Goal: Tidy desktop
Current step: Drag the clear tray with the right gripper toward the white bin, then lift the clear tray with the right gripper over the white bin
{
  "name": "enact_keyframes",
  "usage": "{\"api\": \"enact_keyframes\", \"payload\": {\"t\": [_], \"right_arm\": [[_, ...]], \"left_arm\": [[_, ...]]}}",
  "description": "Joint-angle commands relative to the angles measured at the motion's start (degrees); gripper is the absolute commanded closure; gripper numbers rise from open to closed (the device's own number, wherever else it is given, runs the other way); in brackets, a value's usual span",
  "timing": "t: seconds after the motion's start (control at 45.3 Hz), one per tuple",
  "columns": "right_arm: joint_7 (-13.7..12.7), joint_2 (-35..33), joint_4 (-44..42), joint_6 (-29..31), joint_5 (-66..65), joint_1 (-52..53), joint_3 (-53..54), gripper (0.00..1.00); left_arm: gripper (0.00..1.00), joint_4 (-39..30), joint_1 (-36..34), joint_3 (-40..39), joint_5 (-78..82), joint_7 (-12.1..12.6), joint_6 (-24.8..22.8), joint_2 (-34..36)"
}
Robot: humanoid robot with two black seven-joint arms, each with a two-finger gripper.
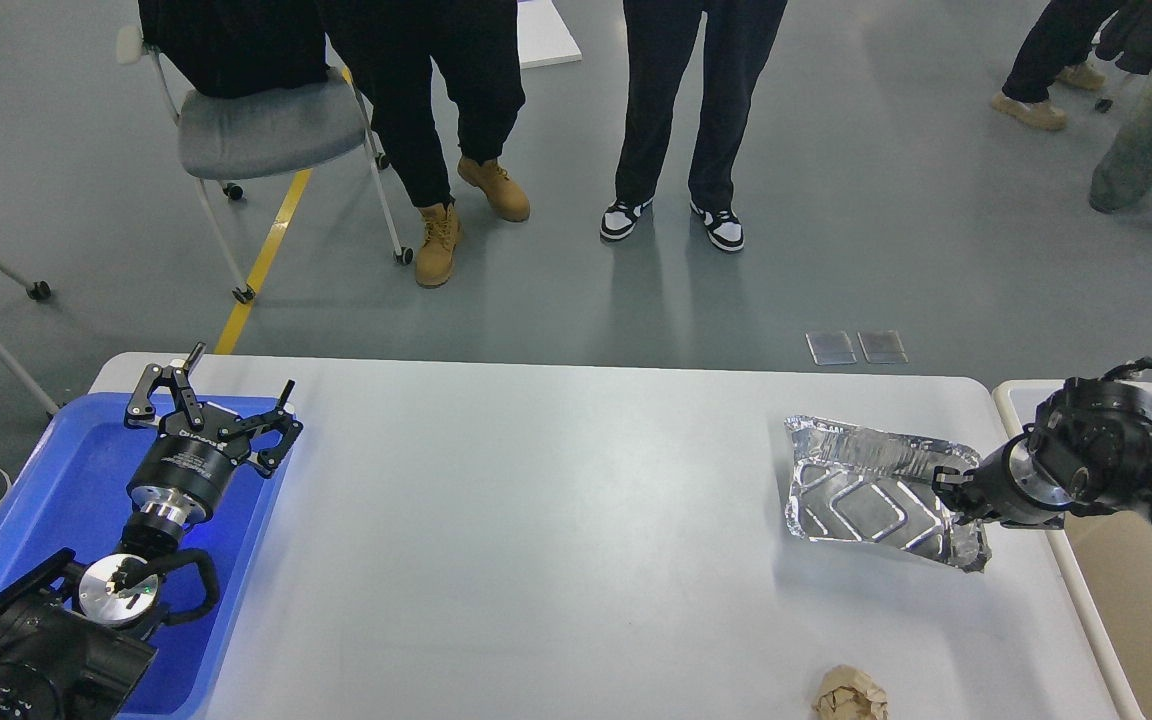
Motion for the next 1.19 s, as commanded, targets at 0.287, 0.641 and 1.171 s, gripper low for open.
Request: {"api": "enact_keyframes", "payload": {"t": [0.287,0.641,1.171], "right_arm": [[0.1,-14.7,9.5,9.9,-1.7,20.7,-0.3,1.0],[-0.5,-28.1,27.1,9.9,-12.3,40.9,-2.1,1.0],[-0.5,-37.5,12.9,9.9,-11.5,36.0,-1.7,1.0]], "left_arm": [[0.0,0.0,0.0,0.0,0.1,0.0,0.0,0.0],[0.0,0.0,0.0,0.0,0.1,0.1,0.0,0.0],[0.0,0.0,0.0,0.0,0.0,0.1,0.0,0.0]]}}
